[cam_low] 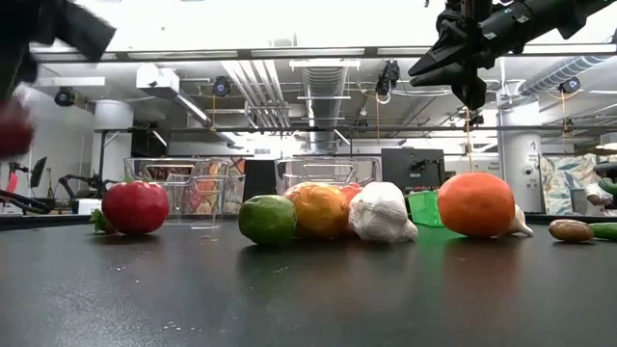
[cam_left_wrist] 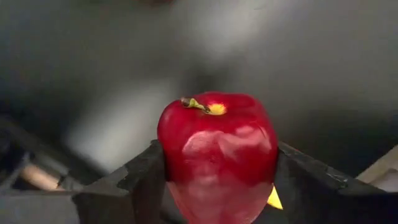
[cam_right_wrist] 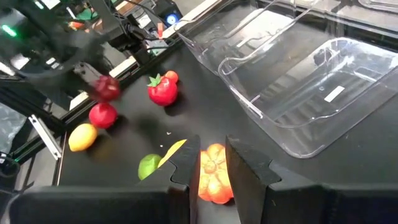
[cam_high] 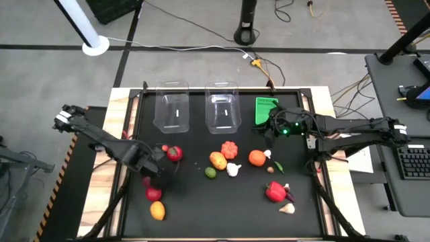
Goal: Sort produce into baskets
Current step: Put the apple into the left transparent bin
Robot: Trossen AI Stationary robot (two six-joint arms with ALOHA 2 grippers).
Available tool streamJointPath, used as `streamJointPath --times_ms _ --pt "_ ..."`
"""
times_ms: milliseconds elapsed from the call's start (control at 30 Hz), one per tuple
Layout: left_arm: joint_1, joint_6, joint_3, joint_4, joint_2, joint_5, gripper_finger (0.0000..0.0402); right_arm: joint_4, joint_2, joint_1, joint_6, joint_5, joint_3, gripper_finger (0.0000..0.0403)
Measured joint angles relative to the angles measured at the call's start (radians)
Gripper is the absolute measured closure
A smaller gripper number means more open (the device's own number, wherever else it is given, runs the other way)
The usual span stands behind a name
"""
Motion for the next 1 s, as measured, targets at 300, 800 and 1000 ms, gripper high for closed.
streamJointPath --times_ms 300,800,1000 --pt "0.096 0.229 0.282 -0.056 -0.136 -0.336 0.0173 0.019 0.000 -0.005 -0.032 0.008 0.000 0.0335" --pt "0.511 0.631 0.417 0.166 -0.205 -0.486 0.0173 0.283 0.000 -0.005 -0.085 0.008 0.000 0.0335" --pt "0.739 0.754 0.415 0.139 -0.110 -0.342 0.0173 0.323 -0.005 -0.005 -0.077 0.004 0.000 0.0335"
